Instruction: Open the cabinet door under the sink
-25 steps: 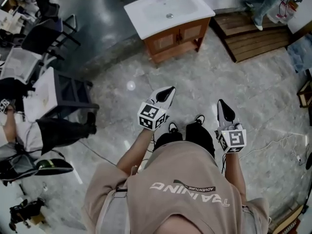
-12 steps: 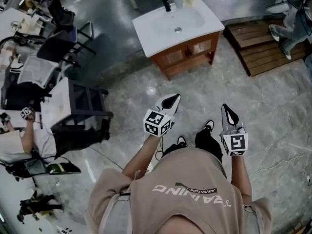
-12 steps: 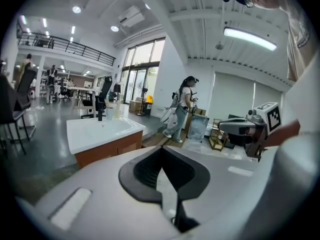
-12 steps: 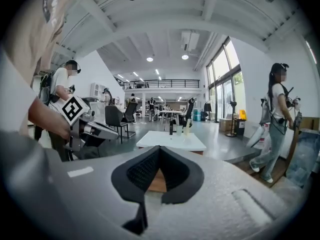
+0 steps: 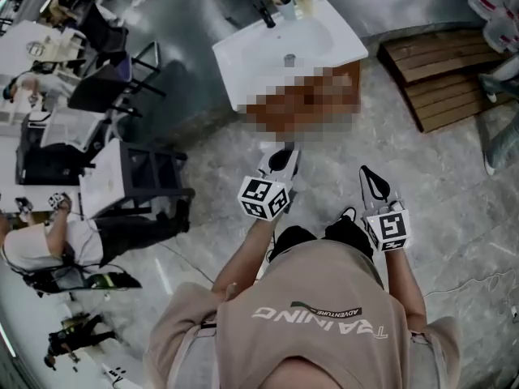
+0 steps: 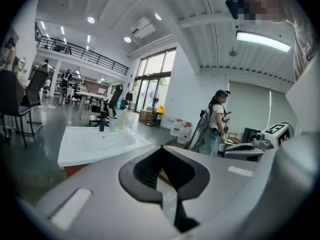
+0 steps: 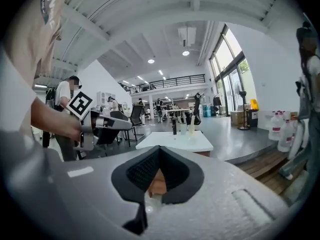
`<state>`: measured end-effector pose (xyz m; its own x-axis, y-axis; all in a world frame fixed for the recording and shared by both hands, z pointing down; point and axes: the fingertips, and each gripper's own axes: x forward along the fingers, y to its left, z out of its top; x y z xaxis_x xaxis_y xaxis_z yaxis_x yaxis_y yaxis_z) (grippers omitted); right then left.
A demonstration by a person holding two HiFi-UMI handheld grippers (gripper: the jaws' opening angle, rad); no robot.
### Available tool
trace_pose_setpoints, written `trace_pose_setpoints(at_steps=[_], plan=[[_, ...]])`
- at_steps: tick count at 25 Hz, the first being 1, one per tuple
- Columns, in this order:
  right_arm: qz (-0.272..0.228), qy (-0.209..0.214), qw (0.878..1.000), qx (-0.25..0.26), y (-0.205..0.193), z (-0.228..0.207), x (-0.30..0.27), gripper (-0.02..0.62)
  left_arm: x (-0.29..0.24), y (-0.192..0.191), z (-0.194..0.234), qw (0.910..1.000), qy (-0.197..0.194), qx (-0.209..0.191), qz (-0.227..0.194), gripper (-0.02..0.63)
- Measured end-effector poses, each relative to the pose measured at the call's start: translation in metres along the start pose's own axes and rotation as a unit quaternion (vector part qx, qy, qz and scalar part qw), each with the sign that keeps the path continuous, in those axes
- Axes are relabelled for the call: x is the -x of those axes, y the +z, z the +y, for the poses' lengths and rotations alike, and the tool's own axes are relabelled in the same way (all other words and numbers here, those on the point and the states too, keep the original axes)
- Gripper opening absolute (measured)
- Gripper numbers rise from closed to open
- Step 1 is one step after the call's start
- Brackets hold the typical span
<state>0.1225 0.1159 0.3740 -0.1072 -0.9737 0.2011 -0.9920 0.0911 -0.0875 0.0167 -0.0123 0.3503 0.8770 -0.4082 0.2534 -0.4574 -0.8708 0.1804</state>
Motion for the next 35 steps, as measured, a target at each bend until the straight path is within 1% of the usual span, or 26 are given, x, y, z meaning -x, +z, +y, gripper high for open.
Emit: trace_pose_setpoints(at_steps=[3,7,9,12,14,16,18,21,25,29,31,34,35], plan=[[0.010,0.015,1.000,0.008,-0.003,-0.010,-0.006,0.002,-0.009,-0.007,-0.001,0.9999,0.007,-0.001,0.015,0.014],[0.017,0.019,1.000,-0.005,-0.004,-0.025,-0.015,0.002,-0.015,-0.023,0.008,0.9990,0.025,0.002,0.038,0.014],[0.027,0.017,0.999,-0.008,-0.011,-0.036,-0.022,0.002,-0.026,-0.027,0.013,0.9989,0.026,0.010,0.039,0.014],[0.040,0.018,0.999,-0.002,-0.016,-0.041,-0.034,0.002,-0.040,-0.030,0.018,0.9993,0.016,0.009,0.032,0.014],[0.042,0.019,0.999,0.008,-0.013,-0.039,-0.042,0.002,-0.048,-0.033,0.027,0.9995,0.013,0.011,0.029,0.014],[0.041,0.021,0.999,0.017,-0.004,-0.037,-0.050,0.002,-0.056,-0.035,0.041,0.9993,0.019,0.021,0.026,0.014],[0.044,0.020,0.999,0.017,0.006,-0.038,-0.056,0.002,-0.068,-0.027,0.058,0.9989,0.032,0.033,0.015,0.014],[0.053,0.014,0.998,0.019,0.019,-0.056,-0.078,0.002,-0.101,-0.003,0.081,0.9988,0.037,0.031,-0.004,0.014],[0.047,0.002,0.998,0.030,0.040,-0.072,-0.111,0.002,-0.126,0.006,0.099,0.9992,0.031,0.024,0.009,0.014],[0.049,-0.013,0.998,0.027,0.046,-0.085,-0.143,0.002,-0.134,0.008,0.121,0.9991,0.032,0.023,0.013,0.014],[0.049,-0.012,0.998,0.040,0.050,-0.088,-0.156,0.002,-0.138,0.002,0.132,0.9988,0.038,0.026,0.019,0.014],[0.058,-0.004,0.995,0.085,0.054,-0.088,-0.171,0.002,-0.142,0.000,0.144,0.9980,0.045,0.037,0.026,0.014],[0.062,0.001,0.994,0.092,0.055,-0.088,-0.174,0.002,-0.142,0.001,0.145,0.9977,0.047,0.040,0.027,0.014]])
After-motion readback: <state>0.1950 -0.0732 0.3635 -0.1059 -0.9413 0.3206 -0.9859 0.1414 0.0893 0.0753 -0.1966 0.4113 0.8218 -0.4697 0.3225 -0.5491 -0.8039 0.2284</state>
